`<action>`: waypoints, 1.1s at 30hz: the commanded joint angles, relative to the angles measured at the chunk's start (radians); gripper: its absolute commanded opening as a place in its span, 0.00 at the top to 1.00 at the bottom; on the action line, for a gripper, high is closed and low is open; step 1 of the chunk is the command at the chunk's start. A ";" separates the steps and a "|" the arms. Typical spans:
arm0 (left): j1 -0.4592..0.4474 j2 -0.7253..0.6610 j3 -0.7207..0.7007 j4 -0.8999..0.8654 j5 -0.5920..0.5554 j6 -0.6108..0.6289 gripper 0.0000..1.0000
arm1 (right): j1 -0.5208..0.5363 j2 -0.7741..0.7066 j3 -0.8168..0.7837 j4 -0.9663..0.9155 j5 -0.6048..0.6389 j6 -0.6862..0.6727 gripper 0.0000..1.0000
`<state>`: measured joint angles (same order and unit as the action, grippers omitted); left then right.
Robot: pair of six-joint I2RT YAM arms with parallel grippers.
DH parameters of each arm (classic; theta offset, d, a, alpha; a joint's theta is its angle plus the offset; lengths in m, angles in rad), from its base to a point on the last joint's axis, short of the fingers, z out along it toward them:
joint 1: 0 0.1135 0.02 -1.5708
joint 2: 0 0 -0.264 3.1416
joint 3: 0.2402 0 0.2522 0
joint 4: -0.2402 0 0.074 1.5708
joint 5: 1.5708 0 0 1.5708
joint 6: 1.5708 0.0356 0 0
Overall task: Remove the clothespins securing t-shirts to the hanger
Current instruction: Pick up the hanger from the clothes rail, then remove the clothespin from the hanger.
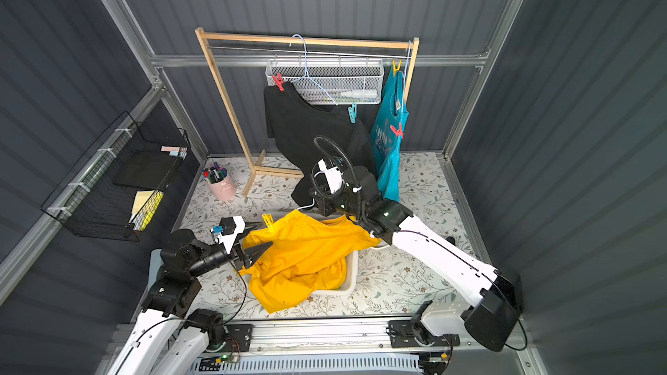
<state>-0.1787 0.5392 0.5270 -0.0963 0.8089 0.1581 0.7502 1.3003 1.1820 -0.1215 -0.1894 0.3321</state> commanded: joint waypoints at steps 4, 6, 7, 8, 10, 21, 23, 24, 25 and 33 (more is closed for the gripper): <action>-0.005 0.030 0.033 -0.011 0.107 -0.051 0.00 | 0.006 -0.079 -0.102 0.171 -0.002 -0.020 1.00; -0.004 0.066 0.054 -0.015 0.078 -0.088 0.00 | 0.006 -0.079 -0.097 0.155 -0.007 -0.036 1.00; -0.004 0.088 0.063 -0.015 0.067 -0.113 0.00 | 0.006 -0.081 -0.094 0.143 -0.020 -0.042 1.00; -0.004 0.121 0.075 -0.010 0.065 -0.145 0.00 | 0.006 -0.080 -0.097 0.140 -0.042 -0.059 1.00; -0.004 0.191 0.112 -0.024 0.086 -0.183 0.00 | 0.006 -0.080 -0.114 0.151 -0.077 -0.087 1.00; -0.004 0.405 0.295 -0.103 0.235 -0.262 0.00 | 0.006 -0.192 -0.233 0.233 -0.077 -0.104 1.00; -0.004 0.433 0.311 -0.120 0.292 -0.246 0.00 | 0.007 -0.213 -0.248 0.233 -0.070 -0.105 1.00; -0.002 0.446 0.316 -0.134 0.314 -0.231 0.00 | 0.007 -0.220 -0.256 0.238 -0.064 -0.105 1.00; -0.001 0.462 0.325 -0.156 0.337 -0.205 0.00 | 0.007 -0.227 -0.265 0.246 -0.058 -0.105 1.00; 0.001 0.492 0.335 -0.175 0.471 -0.114 0.00 | 0.006 -0.254 -0.303 0.308 -0.088 -0.102 1.00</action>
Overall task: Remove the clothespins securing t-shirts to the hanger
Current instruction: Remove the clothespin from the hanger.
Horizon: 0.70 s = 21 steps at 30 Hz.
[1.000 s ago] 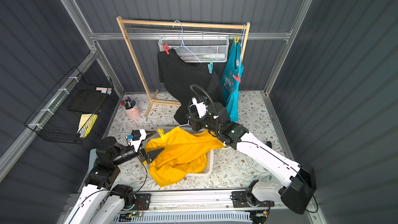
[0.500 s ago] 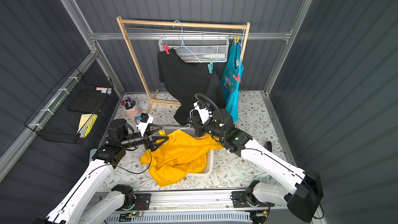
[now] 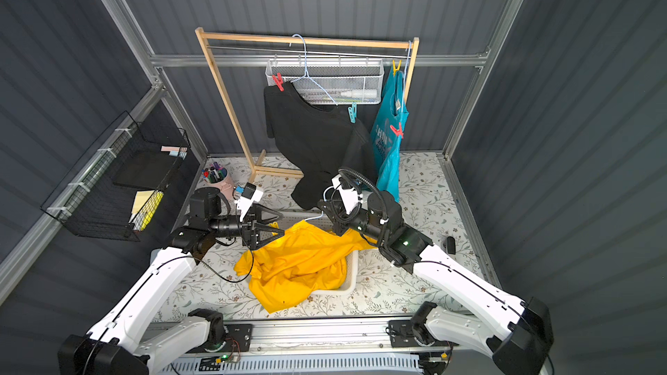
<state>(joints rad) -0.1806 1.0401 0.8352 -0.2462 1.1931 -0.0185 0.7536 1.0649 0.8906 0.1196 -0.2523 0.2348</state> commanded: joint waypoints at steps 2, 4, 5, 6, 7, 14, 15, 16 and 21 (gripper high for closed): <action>0.003 -0.009 0.022 -0.027 0.088 0.085 0.00 | 0.003 -0.026 -0.020 0.078 -0.026 -0.007 1.00; 0.003 -0.005 0.019 -0.046 0.100 0.122 0.00 | 0.003 -0.034 -0.023 0.081 -0.033 -0.013 1.00; 0.003 -0.004 0.018 -0.057 0.110 0.141 0.00 | 0.003 -0.041 -0.022 0.081 -0.038 -0.018 1.00; 0.003 -0.005 0.021 -0.070 0.114 0.158 0.00 | 0.003 -0.045 -0.021 0.081 -0.043 -0.021 1.00; 0.003 -0.007 0.021 -0.083 0.117 0.179 0.00 | 0.003 -0.053 -0.022 0.080 -0.049 -0.024 1.00; 0.004 -0.013 0.016 -0.107 0.174 0.233 0.10 | 0.003 -0.109 -0.054 0.086 -0.053 -0.040 1.00; 0.004 -0.013 0.018 -0.117 0.180 0.244 0.11 | 0.003 -0.116 -0.061 0.086 -0.052 -0.043 1.00; 0.006 -0.011 0.020 -0.124 0.189 0.255 0.13 | 0.003 -0.121 -0.066 0.086 -0.049 -0.045 1.00; 0.005 0.002 0.023 -0.119 0.244 0.256 0.25 | 0.003 -0.138 -0.073 0.062 -0.048 -0.064 1.00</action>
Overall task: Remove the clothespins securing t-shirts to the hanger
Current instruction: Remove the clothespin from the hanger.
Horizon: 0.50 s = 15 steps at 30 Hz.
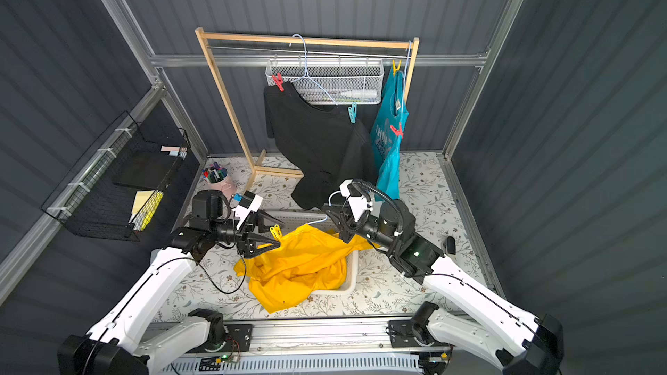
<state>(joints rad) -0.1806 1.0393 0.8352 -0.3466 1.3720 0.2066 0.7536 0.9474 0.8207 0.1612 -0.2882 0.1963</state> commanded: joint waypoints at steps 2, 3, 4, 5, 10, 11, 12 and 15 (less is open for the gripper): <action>0.004 0.013 0.025 -0.020 0.082 0.025 0.29 | 0.003 -0.027 -0.006 0.016 -0.011 -0.032 1.00; 0.005 0.017 0.024 -0.016 0.082 0.018 0.31 | 0.003 -0.028 -0.006 0.015 -0.010 -0.035 1.00; 0.005 0.020 0.024 -0.014 0.086 0.013 0.34 | 0.003 -0.030 -0.007 0.015 -0.008 -0.036 1.00; 0.005 0.025 0.025 -0.015 0.094 0.011 0.36 | 0.003 -0.029 -0.008 0.015 -0.007 -0.039 1.00; 0.005 0.040 0.033 -0.026 0.102 0.014 0.50 | 0.003 -0.015 0.000 0.012 -0.005 -0.047 1.00; 0.005 0.040 0.033 -0.025 0.104 0.014 0.52 | 0.003 -0.013 0.000 0.012 -0.006 -0.047 1.00; 0.005 0.039 0.033 -0.026 0.107 0.016 0.54 | 0.003 -0.011 0.000 0.012 -0.007 -0.048 1.00; 0.005 0.036 0.035 -0.025 0.108 0.017 0.62 | 0.003 -0.003 0.000 0.012 -0.009 -0.046 1.00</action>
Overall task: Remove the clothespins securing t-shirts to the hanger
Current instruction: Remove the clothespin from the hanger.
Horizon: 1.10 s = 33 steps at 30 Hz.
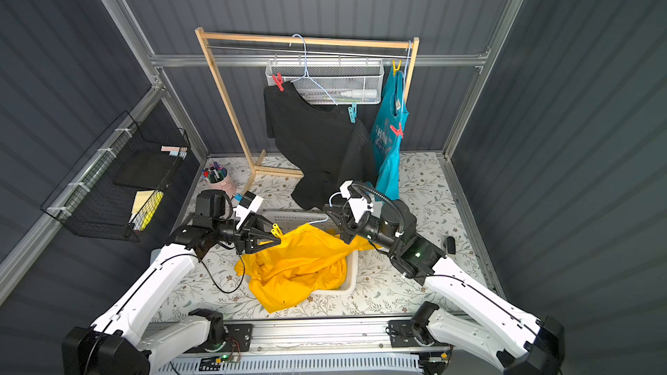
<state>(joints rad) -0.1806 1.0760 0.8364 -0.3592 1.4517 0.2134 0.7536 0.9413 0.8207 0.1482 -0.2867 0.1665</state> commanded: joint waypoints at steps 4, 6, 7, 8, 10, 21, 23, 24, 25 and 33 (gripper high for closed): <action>0.004 -0.002 0.035 -0.013 0.027 0.009 0.68 | 0.003 0.013 0.003 0.004 0.005 -0.024 1.00; 0.005 -0.005 0.035 -0.014 0.026 0.010 0.70 | 0.003 0.017 0.003 0.001 0.007 -0.023 1.00; 0.006 -0.007 0.034 -0.014 0.024 0.011 0.70 | 0.003 0.020 0.004 0.001 0.007 -0.024 1.00; 0.005 -0.008 0.034 -0.014 0.022 0.011 0.70 | 0.003 0.025 0.005 0.001 0.006 -0.023 1.00; 0.004 -0.012 0.033 -0.014 0.022 0.012 0.71 | 0.003 0.031 0.006 0.001 0.006 -0.024 1.00; 0.004 -0.065 0.023 0.054 -0.078 -0.046 0.94 | 0.003 0.077 0.049 -0.038 -0.055 -0.044 1.00; 0.005 -0.089 0.018 0.091 -0.126 -0.085 0.99 | 0.004 0.083 0.056 -0.038 -0.061 -0.043 1.00; 0.005 -0.101 0.017 0.104 -0.148 -0.098 0.99 | 0.004 0.085 0.059 -0.038 -0.064 -0.043 1.00; 0.006 -0.114 0.018 0.118 -0.176 -0.114 1.00 | 0.006 0.087 0.063 -0.039 -0.069 -0.044 1.00; 0.005 -0.273 0.026 0.252 -0.383 -0.237 1.00 | 0.049 0.134 0.157 -0.109 -0.056 -0.072 1.00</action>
<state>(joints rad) -0.1741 0.8547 0.8364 -0.2054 1.1629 0.0406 0.7769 1.0554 0.9409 0.1070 -0.3229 0.1390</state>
